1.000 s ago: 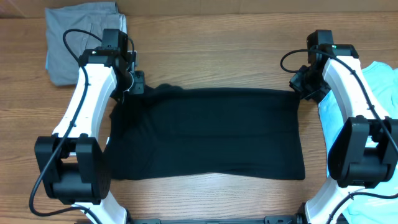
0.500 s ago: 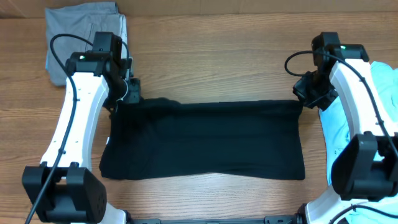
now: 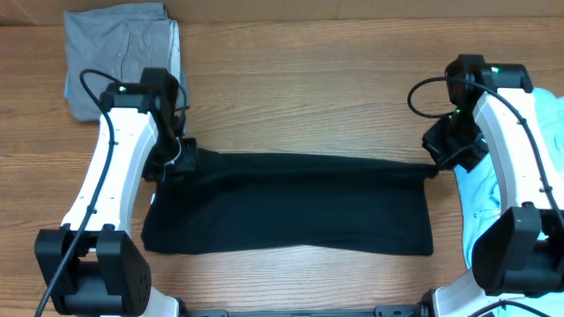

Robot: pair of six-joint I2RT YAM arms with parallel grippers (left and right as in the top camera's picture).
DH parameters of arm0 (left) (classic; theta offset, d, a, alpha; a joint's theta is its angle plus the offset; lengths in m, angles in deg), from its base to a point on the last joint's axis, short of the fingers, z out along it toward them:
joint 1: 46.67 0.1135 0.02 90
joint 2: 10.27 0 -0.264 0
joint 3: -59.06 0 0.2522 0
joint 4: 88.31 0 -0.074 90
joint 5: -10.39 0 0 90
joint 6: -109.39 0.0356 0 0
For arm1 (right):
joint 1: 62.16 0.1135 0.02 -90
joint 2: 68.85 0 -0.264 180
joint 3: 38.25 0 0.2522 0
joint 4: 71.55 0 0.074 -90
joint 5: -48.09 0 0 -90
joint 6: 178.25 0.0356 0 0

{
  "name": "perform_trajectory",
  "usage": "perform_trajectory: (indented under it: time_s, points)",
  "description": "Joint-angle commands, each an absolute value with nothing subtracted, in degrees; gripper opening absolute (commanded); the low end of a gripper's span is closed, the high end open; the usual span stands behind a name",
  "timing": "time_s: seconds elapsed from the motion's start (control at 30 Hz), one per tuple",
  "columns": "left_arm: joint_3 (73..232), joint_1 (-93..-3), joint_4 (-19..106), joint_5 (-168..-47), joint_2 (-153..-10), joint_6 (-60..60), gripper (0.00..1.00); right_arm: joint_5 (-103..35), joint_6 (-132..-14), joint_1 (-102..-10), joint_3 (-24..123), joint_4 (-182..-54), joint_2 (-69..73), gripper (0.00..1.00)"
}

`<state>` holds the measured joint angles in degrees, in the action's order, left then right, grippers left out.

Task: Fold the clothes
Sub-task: 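Fold the shirt's top edge down toward the bottom with both grippers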

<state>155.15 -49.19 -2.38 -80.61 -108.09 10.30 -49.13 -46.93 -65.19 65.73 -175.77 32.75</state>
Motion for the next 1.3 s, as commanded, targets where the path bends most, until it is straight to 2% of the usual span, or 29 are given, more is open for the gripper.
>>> perform_trajectory:
  time_s: [0.0,0.5,0.93,1.27]
  points:
    - [150.98,-49.19,-1.26,-79.69,-107.46,7.53,0.04,-53.88,-44.31,-65.72,64.94,-176.29,30.42,0.04]
    - [144.35,-49.21,3.33,-82.25,-107.46,4.47,0.04,-52.06,-44.72,-64.41,52.83,-172.49,28.19,0.04]
    - [133.27,-49.17,10.60,-82.82,-107.46,-0.14,0.04,-51.95,-44.72,-64.49,50.69,-170.81,28.19,0.04]
    - [132.96,-49.17,10.49,-82.62,-107.46,-0.14,0.04,-51.95,-44.70,-64.49,45.25,-167.57,28.19,0.04]
